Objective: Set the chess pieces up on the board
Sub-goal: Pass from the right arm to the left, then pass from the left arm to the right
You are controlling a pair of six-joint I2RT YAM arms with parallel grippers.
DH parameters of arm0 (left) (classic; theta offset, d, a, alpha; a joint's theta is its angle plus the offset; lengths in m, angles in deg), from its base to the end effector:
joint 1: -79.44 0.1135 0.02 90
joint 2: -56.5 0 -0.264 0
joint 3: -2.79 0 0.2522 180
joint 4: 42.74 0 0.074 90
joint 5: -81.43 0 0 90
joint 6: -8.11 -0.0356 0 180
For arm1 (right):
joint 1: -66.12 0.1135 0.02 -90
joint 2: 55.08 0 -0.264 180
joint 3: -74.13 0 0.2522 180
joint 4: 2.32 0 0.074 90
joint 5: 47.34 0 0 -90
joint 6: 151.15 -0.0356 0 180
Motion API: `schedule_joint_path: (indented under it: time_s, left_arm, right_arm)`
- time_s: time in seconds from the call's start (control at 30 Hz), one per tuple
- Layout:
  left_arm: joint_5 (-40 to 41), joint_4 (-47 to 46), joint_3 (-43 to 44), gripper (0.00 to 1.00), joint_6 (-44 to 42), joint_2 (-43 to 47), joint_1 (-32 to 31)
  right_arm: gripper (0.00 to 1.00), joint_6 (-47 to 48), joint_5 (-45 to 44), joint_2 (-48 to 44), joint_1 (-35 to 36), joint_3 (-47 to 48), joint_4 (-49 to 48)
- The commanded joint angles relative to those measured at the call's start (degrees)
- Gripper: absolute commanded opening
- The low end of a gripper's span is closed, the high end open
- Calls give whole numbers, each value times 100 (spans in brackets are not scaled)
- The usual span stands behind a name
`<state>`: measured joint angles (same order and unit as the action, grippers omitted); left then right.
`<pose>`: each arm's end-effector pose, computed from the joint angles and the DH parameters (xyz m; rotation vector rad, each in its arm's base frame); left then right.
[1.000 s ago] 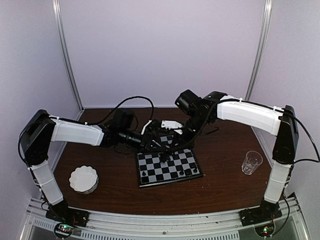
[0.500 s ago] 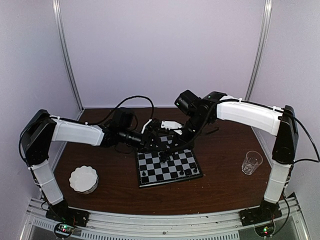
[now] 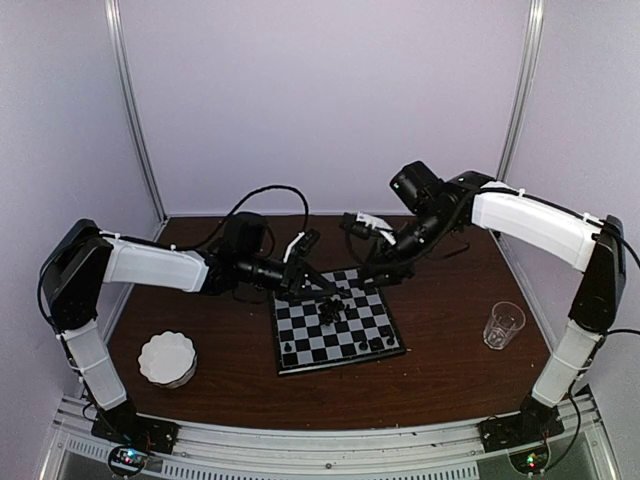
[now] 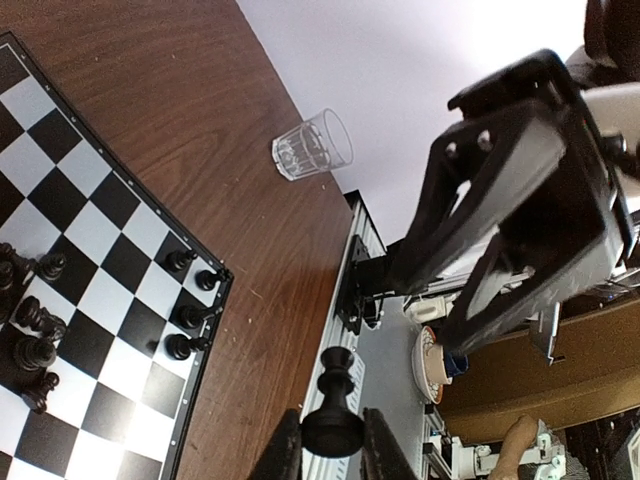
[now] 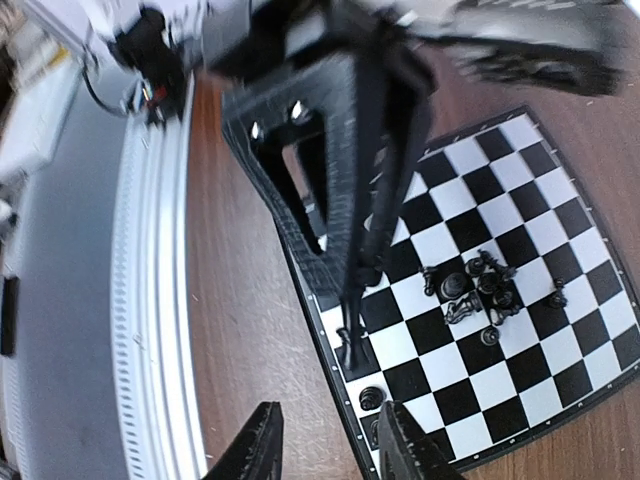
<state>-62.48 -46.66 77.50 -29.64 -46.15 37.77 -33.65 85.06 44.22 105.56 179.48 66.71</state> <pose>0.2702 -0.2790 0.2143 0.5374 2.3317 -1.8667 0.2620 0.2466 0.3113 -1.6118 2.0051 1.0522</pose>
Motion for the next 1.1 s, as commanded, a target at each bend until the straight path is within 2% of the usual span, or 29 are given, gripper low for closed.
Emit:
schedule_joint_path:
  time_s: [0.0, 0.1, 0.23, 0.33, 0.43, 0.6, 0.73, 1.07]
  left_arm:
    - [135, -878, -144, 11, 76, 188, 31]
    - [466, -1250, -214, 10, 117, 337, 30]
    - [868, -1067, -96, 10, -267, 607, 23]
    - [1261, -1146, -83, 10, -344, 655, 0]
    - [1562, -1620, -138, 11, -150, 559, -55]
    - [1785, -2342, -129, 11, 204, 345, -155]
    - [1796, -2387, -63, 11, 211, 277, -271]
    - [1809, -2606, -215, 11, 329, 279, -333]
  right_arm:
    - [37, -1034, 1664, -342, -705, -449, -744]
    - [39, -1935, 2430, -368, -1050, -891, -1585]
    - [44, -2948, 3107, -421, -1149, -1448, -2524]
    - [47, -4120, 3414, -502, -1149, -1947, -3757]
    - [48, -5079, 3512, -535, -1149, -2322, -4939]
    - [49, -5786, 3529, -502, -1115, -2406, -5717]
    - [49, -6512, 3493, -430, -1108, -2471, -6594]
    - [44, -6758, 3443, -280, -1066, -2369, -6777]
